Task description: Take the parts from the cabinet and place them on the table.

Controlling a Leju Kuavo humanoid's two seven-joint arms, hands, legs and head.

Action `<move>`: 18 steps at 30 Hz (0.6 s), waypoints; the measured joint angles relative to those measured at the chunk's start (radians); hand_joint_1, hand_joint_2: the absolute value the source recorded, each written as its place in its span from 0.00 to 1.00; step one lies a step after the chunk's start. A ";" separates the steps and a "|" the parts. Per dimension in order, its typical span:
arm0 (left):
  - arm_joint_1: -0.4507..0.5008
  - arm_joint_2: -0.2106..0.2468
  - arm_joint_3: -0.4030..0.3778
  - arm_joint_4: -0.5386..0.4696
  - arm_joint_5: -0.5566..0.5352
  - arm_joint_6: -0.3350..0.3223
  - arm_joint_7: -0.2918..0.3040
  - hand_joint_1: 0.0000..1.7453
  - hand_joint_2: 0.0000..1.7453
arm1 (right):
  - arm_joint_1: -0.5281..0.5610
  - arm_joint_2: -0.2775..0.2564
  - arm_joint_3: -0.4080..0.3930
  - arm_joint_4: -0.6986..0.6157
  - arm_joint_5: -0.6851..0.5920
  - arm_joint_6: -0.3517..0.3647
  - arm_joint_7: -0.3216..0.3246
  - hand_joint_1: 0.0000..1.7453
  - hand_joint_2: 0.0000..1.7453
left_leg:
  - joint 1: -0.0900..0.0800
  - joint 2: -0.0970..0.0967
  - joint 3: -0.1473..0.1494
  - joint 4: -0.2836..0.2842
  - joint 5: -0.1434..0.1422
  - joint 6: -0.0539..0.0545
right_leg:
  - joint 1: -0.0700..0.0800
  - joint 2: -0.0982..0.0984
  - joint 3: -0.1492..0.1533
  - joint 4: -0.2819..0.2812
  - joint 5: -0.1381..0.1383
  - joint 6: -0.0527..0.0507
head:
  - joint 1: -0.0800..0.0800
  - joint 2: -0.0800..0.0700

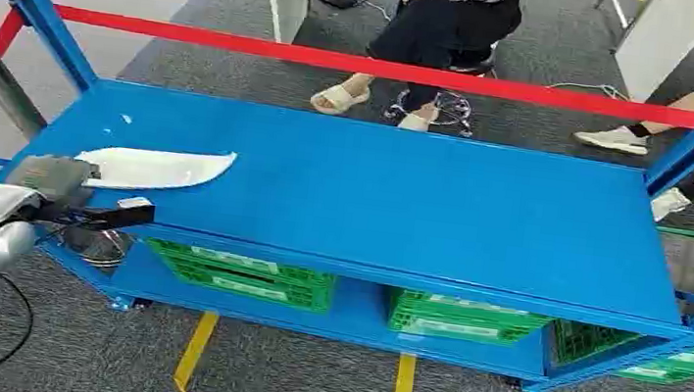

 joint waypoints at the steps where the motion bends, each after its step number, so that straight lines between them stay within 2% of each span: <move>1: -0.004 0.001 0.000 0.001 0.004 0.002 -0.006 1.00 1.00 | 0.000 -0.001 0.002 0.000 -0.001 0.000 -0.001 0.00 0.00 | 0.000 0.000 0.000 0.000 0.000 0.000 | 0.000 0.000 0.000 0.000 0.000 0.000 | 0.000 0.000; 13: -0.021 0.000 -0.004 0.011 0.040 0.001 -0.024 1.00 1.00 | -0.005 -0.006 0.033 0.000 -0.034 0.004 -0.032 0.00 0.00 | 0.000 0.000 0.000 0.000 0.000 0.000 | 0.000 0.000 0.001 0.000 0.000 0.000 | 0.000 0.000; 18: 0.018 0.000 0.003 -0.026 0.071 0.055 -0.037 1.00 1.00 | -0.008 -0.007 0.047 0.000 -0.063 -0.003 -0.049 0.00 0.00 | 0.000 0.000 0.000 0.000 0.000 0.000 | 0.000 0.000 0.001 0.000 0.000 0.000 | 0.000 0.000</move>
